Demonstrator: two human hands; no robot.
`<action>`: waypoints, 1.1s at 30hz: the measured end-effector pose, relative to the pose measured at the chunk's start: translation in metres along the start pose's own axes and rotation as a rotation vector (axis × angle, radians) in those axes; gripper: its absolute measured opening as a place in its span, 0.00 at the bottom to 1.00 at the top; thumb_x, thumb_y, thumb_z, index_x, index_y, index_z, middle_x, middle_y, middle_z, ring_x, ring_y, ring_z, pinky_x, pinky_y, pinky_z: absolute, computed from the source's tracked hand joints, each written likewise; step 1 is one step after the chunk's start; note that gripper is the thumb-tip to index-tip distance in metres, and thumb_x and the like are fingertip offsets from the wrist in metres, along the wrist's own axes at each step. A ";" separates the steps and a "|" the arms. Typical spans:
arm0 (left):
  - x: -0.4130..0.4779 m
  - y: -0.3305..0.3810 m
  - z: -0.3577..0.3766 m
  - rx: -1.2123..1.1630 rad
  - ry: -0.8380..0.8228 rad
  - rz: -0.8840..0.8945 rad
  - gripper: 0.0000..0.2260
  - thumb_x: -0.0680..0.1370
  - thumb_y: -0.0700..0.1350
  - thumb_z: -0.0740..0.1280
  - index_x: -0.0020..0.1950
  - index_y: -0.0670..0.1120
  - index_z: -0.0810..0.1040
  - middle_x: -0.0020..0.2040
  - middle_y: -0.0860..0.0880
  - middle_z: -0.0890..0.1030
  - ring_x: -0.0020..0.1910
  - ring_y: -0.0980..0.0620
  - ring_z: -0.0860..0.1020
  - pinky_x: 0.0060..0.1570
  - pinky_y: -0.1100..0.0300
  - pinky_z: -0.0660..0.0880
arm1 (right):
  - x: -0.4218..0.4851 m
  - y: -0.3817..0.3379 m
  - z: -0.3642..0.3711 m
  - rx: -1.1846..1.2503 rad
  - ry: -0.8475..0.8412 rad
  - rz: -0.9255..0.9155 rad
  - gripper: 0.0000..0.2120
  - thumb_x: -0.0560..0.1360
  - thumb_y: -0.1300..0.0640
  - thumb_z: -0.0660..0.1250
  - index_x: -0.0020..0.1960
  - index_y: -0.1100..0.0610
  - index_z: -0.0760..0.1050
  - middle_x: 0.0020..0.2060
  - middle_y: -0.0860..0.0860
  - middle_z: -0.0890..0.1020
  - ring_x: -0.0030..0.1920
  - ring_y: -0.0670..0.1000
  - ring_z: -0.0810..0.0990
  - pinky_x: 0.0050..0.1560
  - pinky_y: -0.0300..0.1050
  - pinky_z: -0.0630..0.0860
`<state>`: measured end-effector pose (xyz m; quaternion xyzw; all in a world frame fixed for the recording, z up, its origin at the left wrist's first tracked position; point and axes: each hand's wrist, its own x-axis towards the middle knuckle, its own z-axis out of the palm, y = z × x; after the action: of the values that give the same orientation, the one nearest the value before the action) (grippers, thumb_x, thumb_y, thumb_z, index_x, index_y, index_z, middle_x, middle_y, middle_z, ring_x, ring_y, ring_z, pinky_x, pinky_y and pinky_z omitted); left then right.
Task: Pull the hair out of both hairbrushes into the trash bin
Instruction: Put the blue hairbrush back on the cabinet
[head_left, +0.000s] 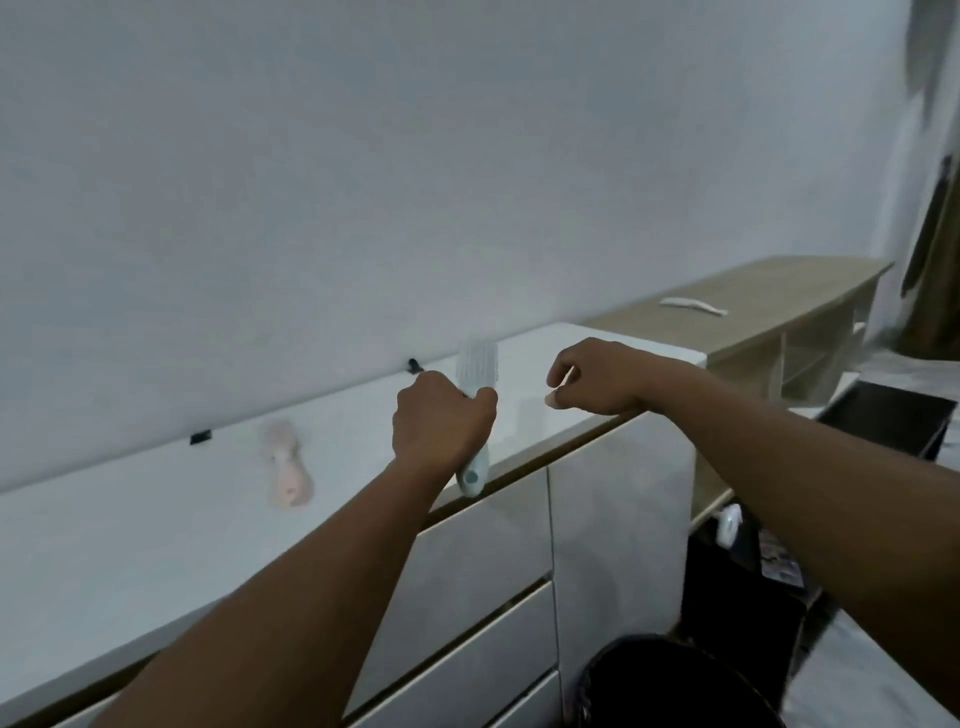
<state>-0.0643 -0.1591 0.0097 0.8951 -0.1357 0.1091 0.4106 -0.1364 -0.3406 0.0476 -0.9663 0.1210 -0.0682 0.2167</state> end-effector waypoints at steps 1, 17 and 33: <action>0.005 -0.007 -0.011 0.030 0.029 -0.030 0.16 0.72 0.56 0.67 0.44 0.42 0.79 0.38 0.48 0.80 0.34 0.50 0.77 0.29 0.61 0.64 | 0.006 -0.013 0.000 0.006 -0.008 -0.019 0.15 0.76 0.47 0.70 0.60 0.51 0.78 0.57 0.49 0.80 0.56 0.52 0.78 0.62 0.50 0.75; 0.095 -0.106 -0.055 0.270 0.128 -0.265 0.12 0.76 0.53 0.67 0.52 0.46 0.76 0.47 0.48 0.78 0.51 0.42 0.81 0.43 0.57 0.71 | 0.145 -0.127 0.085 -0.029 -0.227 -0.181 0.23 0.76 0.46 0.69 0.69 0.50 0.73 0.67 0.52 0.75 0.64 0.53 0.75 0.56 0.43 0.68; 0.127 -0.133 -0.024 0.502 0.078 -0.221 0.06 0.80 0.48 0.66 0.47 0.47 0.72 0.50 0.47 0.78 0.53 0.43 0.82 0.41 0.57 0.69 | 0.206 -0.122 0.134 -0.019 -0.282 -0.254 0.19 0.78 0.50 0.67 0.67 0.51 0.74 0.58 0.49 0.78 0.54 0.51 0.75 0.55 0.43 0.70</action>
<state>0.0976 -0.0771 -0.0296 0.9732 0.0099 0.1284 0.1905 0.1109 -0.2334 -0.0030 -0.9758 -0.0328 0.0425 0.2120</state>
